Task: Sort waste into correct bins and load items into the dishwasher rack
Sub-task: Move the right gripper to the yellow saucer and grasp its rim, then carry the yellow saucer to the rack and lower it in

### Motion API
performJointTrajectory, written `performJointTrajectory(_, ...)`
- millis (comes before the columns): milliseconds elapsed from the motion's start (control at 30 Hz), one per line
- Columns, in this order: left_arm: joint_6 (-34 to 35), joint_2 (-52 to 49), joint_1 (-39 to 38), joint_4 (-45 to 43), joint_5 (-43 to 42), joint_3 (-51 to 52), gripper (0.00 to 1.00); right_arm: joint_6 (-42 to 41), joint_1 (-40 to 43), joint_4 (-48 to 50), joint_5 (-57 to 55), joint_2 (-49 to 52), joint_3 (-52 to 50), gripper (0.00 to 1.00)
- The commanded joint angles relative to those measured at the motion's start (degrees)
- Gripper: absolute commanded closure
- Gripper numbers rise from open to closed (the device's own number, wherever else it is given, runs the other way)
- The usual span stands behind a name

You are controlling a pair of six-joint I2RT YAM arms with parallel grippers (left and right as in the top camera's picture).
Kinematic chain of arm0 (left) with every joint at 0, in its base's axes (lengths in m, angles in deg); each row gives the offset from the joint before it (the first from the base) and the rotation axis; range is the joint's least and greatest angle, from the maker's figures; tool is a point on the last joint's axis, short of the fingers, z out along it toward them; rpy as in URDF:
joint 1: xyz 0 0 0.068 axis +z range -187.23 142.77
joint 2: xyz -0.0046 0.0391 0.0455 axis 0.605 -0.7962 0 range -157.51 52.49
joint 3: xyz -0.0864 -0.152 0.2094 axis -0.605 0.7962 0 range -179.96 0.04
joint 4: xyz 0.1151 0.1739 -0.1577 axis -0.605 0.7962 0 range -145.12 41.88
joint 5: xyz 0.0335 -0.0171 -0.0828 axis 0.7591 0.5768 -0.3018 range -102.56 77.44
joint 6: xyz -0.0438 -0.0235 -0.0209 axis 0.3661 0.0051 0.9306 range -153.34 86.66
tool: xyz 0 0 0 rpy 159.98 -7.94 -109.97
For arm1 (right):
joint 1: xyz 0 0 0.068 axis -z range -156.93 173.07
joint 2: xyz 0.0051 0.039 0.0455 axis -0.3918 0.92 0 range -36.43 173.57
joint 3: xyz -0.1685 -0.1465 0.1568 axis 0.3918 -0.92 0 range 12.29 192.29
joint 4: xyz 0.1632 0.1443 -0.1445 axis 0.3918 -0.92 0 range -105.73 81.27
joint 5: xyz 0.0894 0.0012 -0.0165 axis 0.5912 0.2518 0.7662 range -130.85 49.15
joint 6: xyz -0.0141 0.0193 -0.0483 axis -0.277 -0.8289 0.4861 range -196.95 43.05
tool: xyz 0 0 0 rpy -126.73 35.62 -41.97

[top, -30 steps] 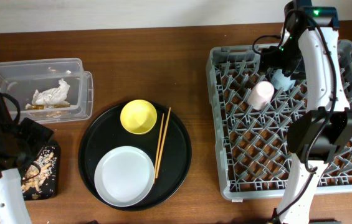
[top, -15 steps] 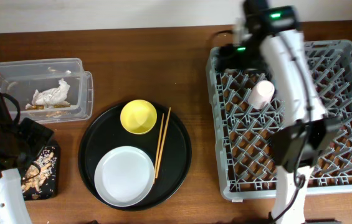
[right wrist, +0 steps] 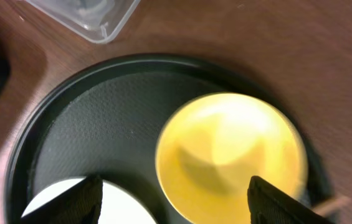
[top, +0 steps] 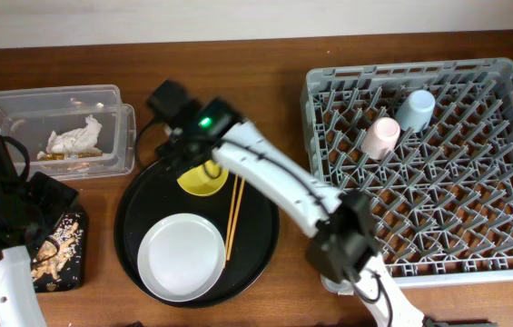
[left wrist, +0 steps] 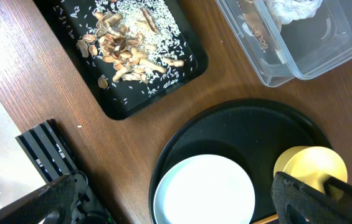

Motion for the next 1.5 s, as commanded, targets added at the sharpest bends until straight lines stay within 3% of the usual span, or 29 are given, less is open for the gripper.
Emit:
performJointTrajectory(0, -0.3, 0.0, 0.3, 0.1, 0.2, -0.2, 0.01, -1.8, -2.8, 3.3, -3.4, 3.1, -0.1, 0.28)
performJointTrajectory(333, -0.3, 0.0, 0.3, 0.1, 0.2, -0.2, 0.01, -3.7, -5.2, 4.7, -9.0, 11.0, -0.1, 0.34)
performJointTrajectory(467, -0.3, 0.0, 0.3, 0.1, 0.2, -0.2, 0.01, -3.7, -5.2, 4.7, -9.0, 11.0, 0.0, 0.50)
performJointTrajectory(567, -0.3, 0.0, 0.3, 0.1, 0.2, -0.2, 0.01, -3.7, -5.2, 4.1, -9.0, 10.4, 0.0, 0.71)
performJointTrajectory(667, -0.3, 0.0, 0.3, 0.1, 0.2, -0.2, 0.01, -3.7, -5.1, 3.0, -9.0, 8.2, 0.7, 0.77)
performJointTrajectory(733, -0.3, 0.0, 0.3, 0.1, 0.2, -0.2, 0.01, -3.7, -4.8, 1.5, -9.0, 6.5, 2.6, 0.96)
performJointTrajectory(933, -0.3, 0.0, 0.3, 0.1, 0.2, -0.2, 0.01, -3.7, -2.3, -6.1, -9.1, 1.7, 10.0, 0.96)
performJointTrajectory(1233, -0.3, 0.0, 0.3, 0.1, 0.2, -0.2, 0.01, -5.2, 12.0, -32.5, -8.3, -10.4, 24.4, 0.96)
performJointTrajectory(1467, -0.3, 0.0, 0.3, 0.1, 0.2, -0.2, 0.01, 3.3, 22.3, -33.5, 1.1, -20.2, 19.5, 0.96)
